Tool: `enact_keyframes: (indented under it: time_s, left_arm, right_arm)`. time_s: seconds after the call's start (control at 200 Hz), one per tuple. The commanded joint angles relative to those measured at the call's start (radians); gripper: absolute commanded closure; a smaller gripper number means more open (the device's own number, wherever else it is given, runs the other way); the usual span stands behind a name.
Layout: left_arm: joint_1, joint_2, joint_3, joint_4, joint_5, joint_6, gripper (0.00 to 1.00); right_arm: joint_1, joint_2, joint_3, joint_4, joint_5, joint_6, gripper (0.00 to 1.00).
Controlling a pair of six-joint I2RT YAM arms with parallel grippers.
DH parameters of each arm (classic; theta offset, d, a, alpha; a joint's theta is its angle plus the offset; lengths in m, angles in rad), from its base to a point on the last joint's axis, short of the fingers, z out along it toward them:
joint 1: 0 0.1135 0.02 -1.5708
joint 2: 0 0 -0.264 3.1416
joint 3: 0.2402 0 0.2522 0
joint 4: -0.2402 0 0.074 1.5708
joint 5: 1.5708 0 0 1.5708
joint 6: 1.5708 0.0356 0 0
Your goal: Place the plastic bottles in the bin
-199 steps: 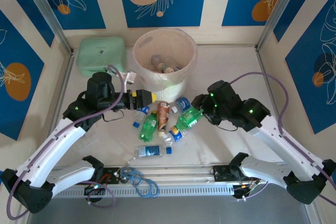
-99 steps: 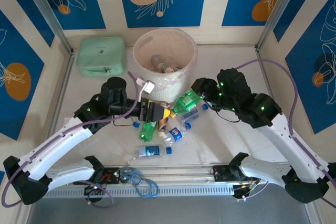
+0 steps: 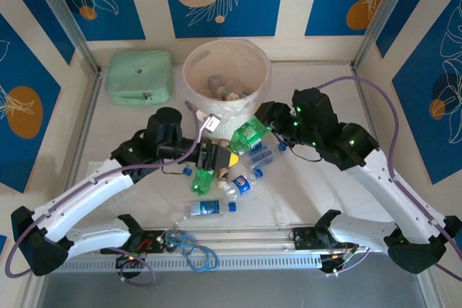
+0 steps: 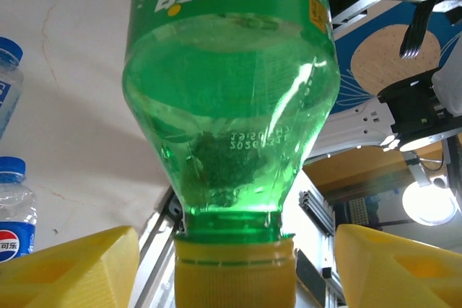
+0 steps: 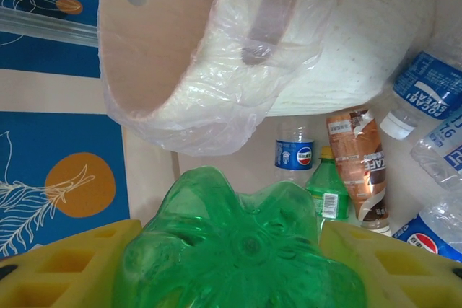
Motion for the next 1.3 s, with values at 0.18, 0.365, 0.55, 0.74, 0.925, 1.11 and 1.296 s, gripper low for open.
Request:
enact_keyframes:
  time_s: [0.18,0.365,0.55,0.74,0.925,1.11,1.296]
  left_arm:
    - [-0.011,0.004,0.007,0.053,0.040,0.016,0.57]
    - [-0.010,-0.001,0.013,0.041,0.021,0.025,0.72]
    - [-0.011,-0.005,0.025,0.034,-0.015,0.039,0.80]
    - [-0.009,-0.011,0.082,-0.038,-0.104,0.101,0.86]
    - [-0.007,-0.010,0.174,-0.130,-0.184,0.175,0.89]
    - [0.003,0.027,0.290,-0.213,-0.250,0.248,0.89]
    - [0.050,0.122,0.439,-0.268,-0.264,0.307,0.93]
  right_arm:
    - [0.001,-0.004,0.013,0.032,-0.025,0.009,0.49]
    - [-0.001,-0.002,0.015,0.031,-0.022,0.009,0.49]
    - [-0.001,-0.002,0.020,0.025,-0.025,0.006,0.49]
    - [-0.012,-0.015,0.043,-0.038,0.007,-0.007,0.39]
    - [-0.073,-0.055,0.044,-0.114,0.014,-0.019,0.31]
    - [-0.160,-0.117,0.014,-0.186,0.011,-0.038,0.28]
    - [-0.216,-0.150,-0.020,-0.230,-0.027,-0.055,0.26]
